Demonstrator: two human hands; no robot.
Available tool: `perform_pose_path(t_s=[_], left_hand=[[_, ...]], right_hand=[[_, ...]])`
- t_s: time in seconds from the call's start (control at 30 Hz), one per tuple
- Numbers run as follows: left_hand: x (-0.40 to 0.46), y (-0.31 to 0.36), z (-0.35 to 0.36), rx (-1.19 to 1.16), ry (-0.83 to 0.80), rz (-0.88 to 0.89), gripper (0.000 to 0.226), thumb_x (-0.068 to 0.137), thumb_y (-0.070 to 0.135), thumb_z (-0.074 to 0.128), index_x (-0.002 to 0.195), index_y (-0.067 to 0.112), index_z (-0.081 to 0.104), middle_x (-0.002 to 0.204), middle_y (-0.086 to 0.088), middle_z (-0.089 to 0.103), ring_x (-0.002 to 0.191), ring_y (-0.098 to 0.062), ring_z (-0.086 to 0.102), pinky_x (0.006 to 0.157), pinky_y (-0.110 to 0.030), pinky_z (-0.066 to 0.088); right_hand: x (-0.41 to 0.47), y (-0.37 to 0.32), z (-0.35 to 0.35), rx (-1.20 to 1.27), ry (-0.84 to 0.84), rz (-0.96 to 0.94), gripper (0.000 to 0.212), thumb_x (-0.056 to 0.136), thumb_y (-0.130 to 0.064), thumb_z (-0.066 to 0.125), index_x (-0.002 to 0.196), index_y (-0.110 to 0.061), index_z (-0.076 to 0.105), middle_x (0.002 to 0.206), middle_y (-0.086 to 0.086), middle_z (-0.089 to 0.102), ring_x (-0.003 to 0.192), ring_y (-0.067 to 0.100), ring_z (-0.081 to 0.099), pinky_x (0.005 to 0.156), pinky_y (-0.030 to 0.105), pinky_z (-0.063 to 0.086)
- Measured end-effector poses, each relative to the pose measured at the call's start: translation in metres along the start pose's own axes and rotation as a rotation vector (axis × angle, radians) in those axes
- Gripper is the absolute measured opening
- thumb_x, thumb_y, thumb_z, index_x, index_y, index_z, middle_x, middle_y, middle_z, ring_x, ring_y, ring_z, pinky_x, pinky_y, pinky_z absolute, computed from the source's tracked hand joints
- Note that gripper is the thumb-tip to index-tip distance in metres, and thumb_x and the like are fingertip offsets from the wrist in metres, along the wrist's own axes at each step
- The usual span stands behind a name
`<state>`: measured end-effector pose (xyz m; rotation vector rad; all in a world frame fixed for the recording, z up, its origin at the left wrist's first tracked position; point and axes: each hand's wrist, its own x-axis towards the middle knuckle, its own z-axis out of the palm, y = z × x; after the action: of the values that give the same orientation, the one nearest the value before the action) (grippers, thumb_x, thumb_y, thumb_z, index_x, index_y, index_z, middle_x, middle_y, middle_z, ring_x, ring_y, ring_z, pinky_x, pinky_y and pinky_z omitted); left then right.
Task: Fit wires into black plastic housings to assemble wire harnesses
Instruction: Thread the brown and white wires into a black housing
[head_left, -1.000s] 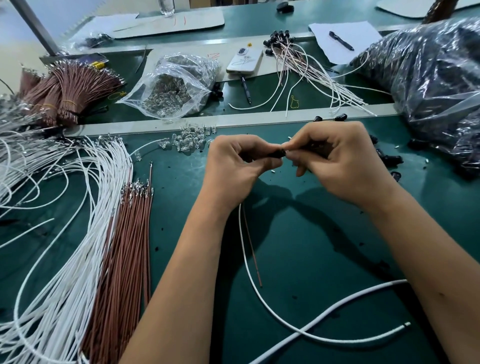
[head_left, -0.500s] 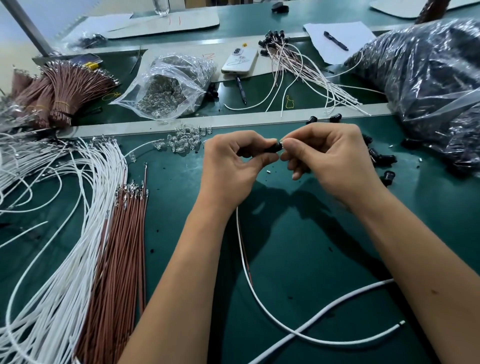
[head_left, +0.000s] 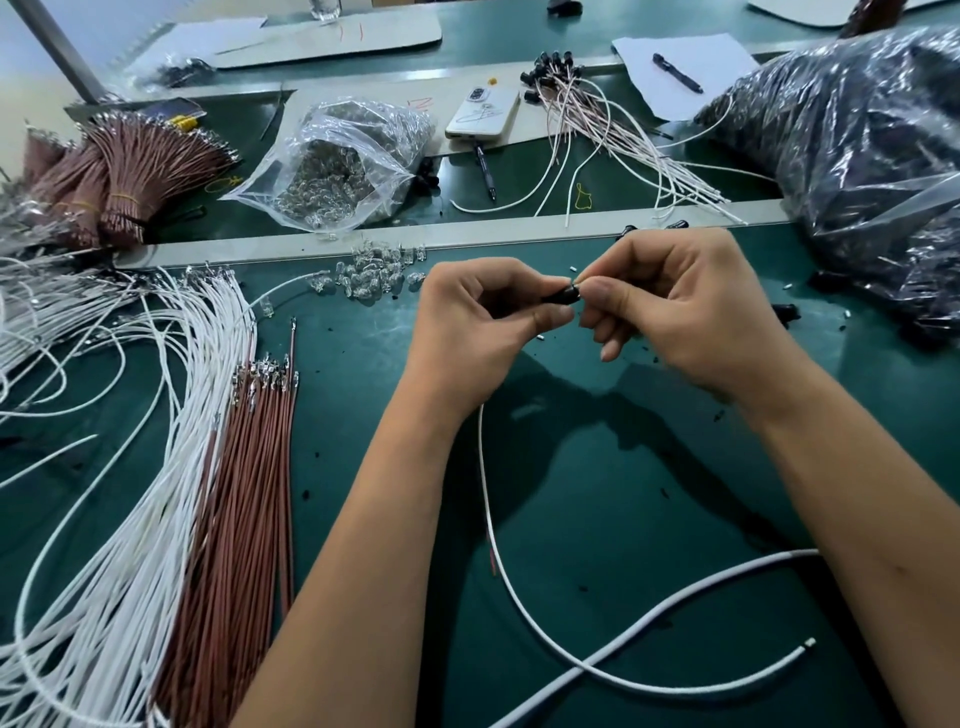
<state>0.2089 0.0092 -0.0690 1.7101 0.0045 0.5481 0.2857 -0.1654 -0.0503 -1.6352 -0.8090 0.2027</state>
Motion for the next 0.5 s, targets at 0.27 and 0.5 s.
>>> perform_pose_path(t_s=[0.27, 0.5], left_hand=[[0.0, -0.001, 0.0, 0.185, 0.054, 0.114, 0.016, 0.071, -0.001, 0.087, 0.082, -0.001, 0.076, 0.079, -0.01, 0.076, 0.073, -0.027, 0.073, 0.072, -0.039, 0.06], [-0.001, -0.001, -0.003, 0.209, -0.007, 0.09, 0.017, 0.068, -0.001, 0.089, 0.077, 0.0, 0.075, 0.072, 0.008, 0.072, 0.065, 0.002, 0.063, 0.064, -0.019, 0.051]], right_hand=[[-0.001, 0.006, 0.012, 0.17, 0.061, 0.106, 0.011, 0.096, 0.002, 0.067, 0.087, -0.003, 0.069, 0.064, 0.007, 0.07, 0.052, 0.016, 0.064, 0.05, 0.024, 0.055], [-0.003, 0.007, 0.012, 0.065, 0.016, 0.056, 0.012, 0.096, 0.005, 0.066, 0.086, -0.001, 0.067, 0.065, 0.009, 0.069, 0.053, 0.019, 0.063, 0.048, 0.027, 0.054]])
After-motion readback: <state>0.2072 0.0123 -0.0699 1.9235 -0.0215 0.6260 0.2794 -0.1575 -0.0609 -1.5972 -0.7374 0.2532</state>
